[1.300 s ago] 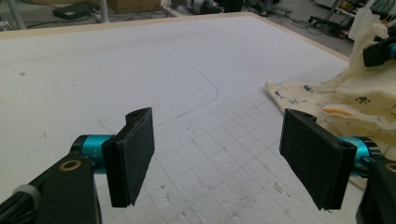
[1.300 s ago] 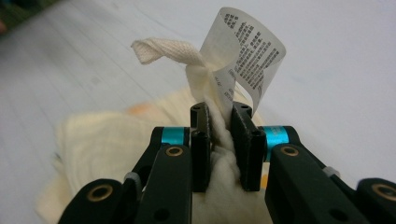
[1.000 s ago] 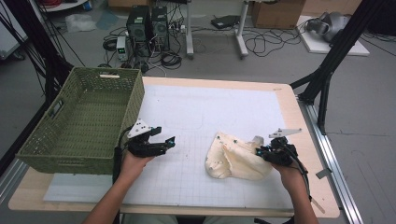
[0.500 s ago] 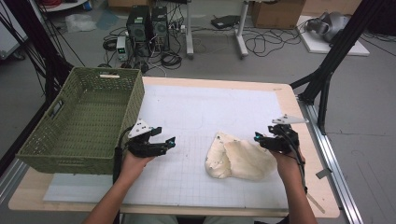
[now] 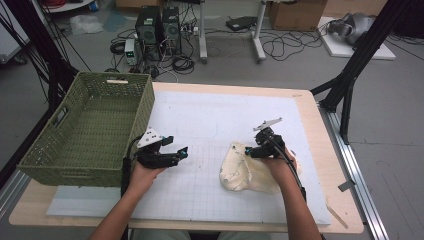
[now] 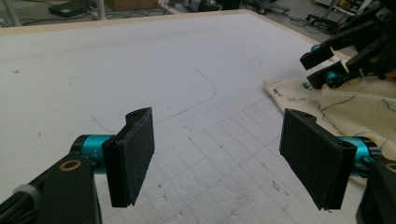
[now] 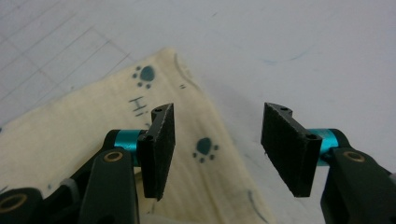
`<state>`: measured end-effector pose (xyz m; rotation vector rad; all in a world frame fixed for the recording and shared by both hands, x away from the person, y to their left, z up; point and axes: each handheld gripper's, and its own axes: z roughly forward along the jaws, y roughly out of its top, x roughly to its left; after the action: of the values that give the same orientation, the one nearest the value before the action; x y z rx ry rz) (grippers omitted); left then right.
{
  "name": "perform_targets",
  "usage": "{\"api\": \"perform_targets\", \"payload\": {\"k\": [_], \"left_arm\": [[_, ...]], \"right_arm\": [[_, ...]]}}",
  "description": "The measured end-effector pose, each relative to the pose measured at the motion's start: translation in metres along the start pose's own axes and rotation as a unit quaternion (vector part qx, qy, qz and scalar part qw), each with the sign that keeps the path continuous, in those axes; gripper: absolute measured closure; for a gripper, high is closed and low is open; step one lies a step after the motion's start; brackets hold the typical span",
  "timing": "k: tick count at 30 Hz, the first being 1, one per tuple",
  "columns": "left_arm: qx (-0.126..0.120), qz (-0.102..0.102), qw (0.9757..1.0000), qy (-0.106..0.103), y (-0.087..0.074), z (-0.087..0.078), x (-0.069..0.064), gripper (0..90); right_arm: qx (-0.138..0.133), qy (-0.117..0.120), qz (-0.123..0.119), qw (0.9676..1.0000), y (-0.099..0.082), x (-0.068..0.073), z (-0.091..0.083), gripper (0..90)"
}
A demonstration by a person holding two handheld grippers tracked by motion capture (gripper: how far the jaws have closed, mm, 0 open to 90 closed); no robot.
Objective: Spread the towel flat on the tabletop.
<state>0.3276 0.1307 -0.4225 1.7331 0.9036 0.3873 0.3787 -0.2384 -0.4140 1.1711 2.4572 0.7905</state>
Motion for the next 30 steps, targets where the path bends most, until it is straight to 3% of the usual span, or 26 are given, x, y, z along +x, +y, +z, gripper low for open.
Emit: {"api": "perform_targets", "payload": {"k": [7, 9, 10, 11, 12, 13, 14, 15, 16, 21, 25, 26, 30], "left_arm": [[0.001, 0.001, 1.0000, 0.001, 0.000, 0.000, 0.000, 26.8], [0.001, 0.000, 1.0000, 0.000, 0.000, 0.001, 0.000, 26.8], [0.003, 0.001, 1.0000, 0.000, 0.000, 0.001, 0.000, 26.8], [0.003, 0.001, 1.0000, 0.001, 0.000, 0.002, 0.000, 26.8], [0.004, 0.002, 1.0000, 0.000, 0.000, 0.002, -0.001, 26.8], [0.003, 0.002, 1.0000, 0.000, 0.000, 0.002, -0.001, 26.8], [0.003, 0.002, 1.0000, 0.000, 0.000, 0.002, -0.001, 26.8], [0.003, 0.002, 1.0000, 0.001, 0.000, 0.002, -0.001, 26.9], [0.003, 0.002, 1.0000, 0.000, 0.000, 0.002, 0.000, 27.0], [0.001, -0.003, 1.0000, 0.002, 0.000, 0.000, 0.001, 27.1], [0.001, -0.003, 1.0000, 0.002, 0.000, 0.001, 0.001, 27.1], [0.002, -0.003, 1.0000, 0.001, 0.000, 0.001, 0.001, 27.1], [0.000, -0.004, 1.0000, 0.001, 0.000, 0.000, 0.001, 27.1]], "right_arm": [[0.028, 0.034, -0.018, 0.9989, 0.003, 0.013, 0.019, 42.9], [0.027, 0.040, -0.010, 0.9988, 0.006, 0.015, 0.020, 43.7], [0.027, 0.035, -0.014, 0.9989, 0.007, 0.018, 0.021, 48.1], [0.030, 0.047, -0.037, 0.9978, 0.011, 0.024, 0.022, 67.2], [0.033, 0.049, -0.048, 0.9971, 0.013, 0.028, 0.022, 75.8], [0.033, 0.049, -0.048, 0.9971, 0.013, 0.028, 0.022, 75.8], [0.035, 0.054, -0.061, 0.9961, 0.016, 0.031, 0.023, 84.3], [0.035, 0.057, -0.066, 0.9956, 0.018, 0.034, 0.023, 87.2], [0.016, 0.068, -0.072, 0.9949, 0.023, 0.039, 0.025, 87.8], [-0.031, 0.072, -0.061, 0.9951, 0.038, 0.042, 0.028, 87.9], [-0.082, 0.069, -0.029, 0.9938, 0.056, 0.036, 0.028, 87.9], [-0.082, 0.069, -0.029, 0.9938, 0.056, 0.036, 0.028, 87.9], [-0.130, 0.057, -0.003, 0.9899, 0.073, 0.031, 0.025, 87.7]]}}
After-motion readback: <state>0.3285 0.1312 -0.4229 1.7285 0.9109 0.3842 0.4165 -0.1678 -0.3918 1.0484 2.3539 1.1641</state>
